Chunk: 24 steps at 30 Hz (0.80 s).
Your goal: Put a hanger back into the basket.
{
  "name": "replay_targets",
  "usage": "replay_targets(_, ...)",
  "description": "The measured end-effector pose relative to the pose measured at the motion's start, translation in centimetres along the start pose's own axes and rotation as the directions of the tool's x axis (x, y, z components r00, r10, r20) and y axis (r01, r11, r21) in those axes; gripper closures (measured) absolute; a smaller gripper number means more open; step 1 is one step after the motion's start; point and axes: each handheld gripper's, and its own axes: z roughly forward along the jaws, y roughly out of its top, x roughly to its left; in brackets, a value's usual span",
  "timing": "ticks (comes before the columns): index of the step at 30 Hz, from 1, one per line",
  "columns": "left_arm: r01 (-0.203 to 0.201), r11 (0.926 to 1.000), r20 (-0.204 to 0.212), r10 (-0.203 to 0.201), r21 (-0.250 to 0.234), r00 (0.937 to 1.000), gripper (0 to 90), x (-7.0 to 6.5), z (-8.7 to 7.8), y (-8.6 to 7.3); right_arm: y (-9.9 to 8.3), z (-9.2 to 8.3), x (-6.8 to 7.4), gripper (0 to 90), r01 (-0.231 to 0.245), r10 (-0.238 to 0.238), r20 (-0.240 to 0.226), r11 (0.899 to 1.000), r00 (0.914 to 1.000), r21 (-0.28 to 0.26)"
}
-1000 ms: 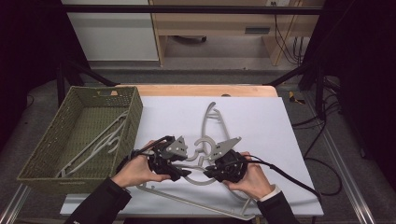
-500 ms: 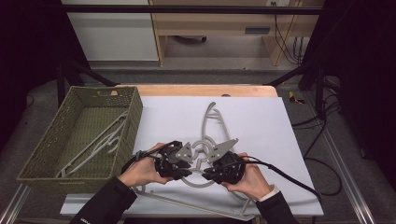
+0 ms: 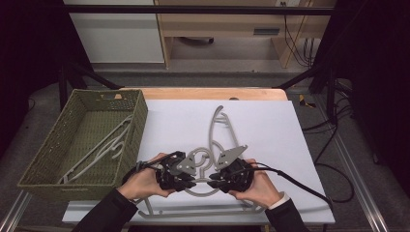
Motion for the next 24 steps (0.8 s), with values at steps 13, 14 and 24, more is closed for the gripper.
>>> replay_targets(13, 0.111, 0.9929, -0.124, -0.115, -0.042, 0.9855, 82.4, 0.2, -1.2, -0.9, -1.3, -4.6, -1.4, 57.3, -0.069, 0.099, 0.114, 0.968, 0.9885, -0.242)
replay_targets(14, 0.116, 0.992, -0.135, -0.122, -0.05, 0.9833, 82.4, 0.3, -1.3, -1.0, -1.7, -4.8, -1.6, 54.9, -0.084, 0.119, 0.121, 0.962, 0.9855, -0.261)
replay_targets(24, 0.197, 0.9743, -0.233, -0.218, -0.11, 0.9478, 82.5, 1.0, -3.0, -1.1, -5.4, -7.0, -3.1, 34.9, -0.187, 0.286, 0.207, 0.899, 0.9357, -0.396)
